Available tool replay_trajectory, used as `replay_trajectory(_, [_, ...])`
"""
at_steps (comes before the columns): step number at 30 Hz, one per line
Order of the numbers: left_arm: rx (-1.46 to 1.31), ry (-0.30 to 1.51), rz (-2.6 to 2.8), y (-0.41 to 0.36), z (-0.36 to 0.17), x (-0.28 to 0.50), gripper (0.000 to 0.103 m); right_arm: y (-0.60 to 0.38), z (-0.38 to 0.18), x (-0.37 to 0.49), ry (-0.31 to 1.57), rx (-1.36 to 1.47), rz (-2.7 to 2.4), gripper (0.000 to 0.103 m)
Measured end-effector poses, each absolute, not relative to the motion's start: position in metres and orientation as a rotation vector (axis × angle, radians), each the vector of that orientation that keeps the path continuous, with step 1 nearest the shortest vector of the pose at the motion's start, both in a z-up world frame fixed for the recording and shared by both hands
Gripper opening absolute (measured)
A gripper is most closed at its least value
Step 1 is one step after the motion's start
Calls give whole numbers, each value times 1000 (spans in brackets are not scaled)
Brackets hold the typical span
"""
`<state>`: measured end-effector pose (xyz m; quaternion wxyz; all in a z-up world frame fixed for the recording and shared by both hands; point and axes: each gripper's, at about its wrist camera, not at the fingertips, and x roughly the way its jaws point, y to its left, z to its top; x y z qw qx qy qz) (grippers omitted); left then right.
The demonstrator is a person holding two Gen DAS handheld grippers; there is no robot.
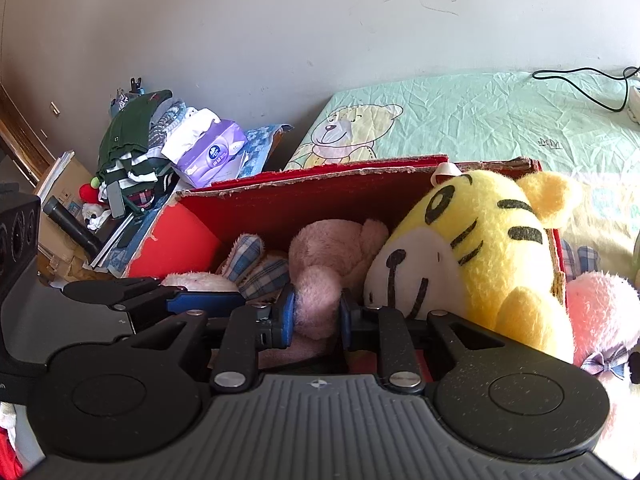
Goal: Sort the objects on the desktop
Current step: 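Lower the pink teddy bear into the red box and open the right gripper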
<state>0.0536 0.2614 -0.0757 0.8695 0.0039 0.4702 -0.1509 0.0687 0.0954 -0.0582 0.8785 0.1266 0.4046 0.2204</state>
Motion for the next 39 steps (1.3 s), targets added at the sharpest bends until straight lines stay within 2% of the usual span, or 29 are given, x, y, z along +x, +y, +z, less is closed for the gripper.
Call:
replay_trajectory(19, [62,999,-284,247,-78,55,96,89,-47,57,829,291,443,31])
replay_trajectory(39, [97,967,-243,240,-67,37,97,79,-44,38,817,344,392,32])
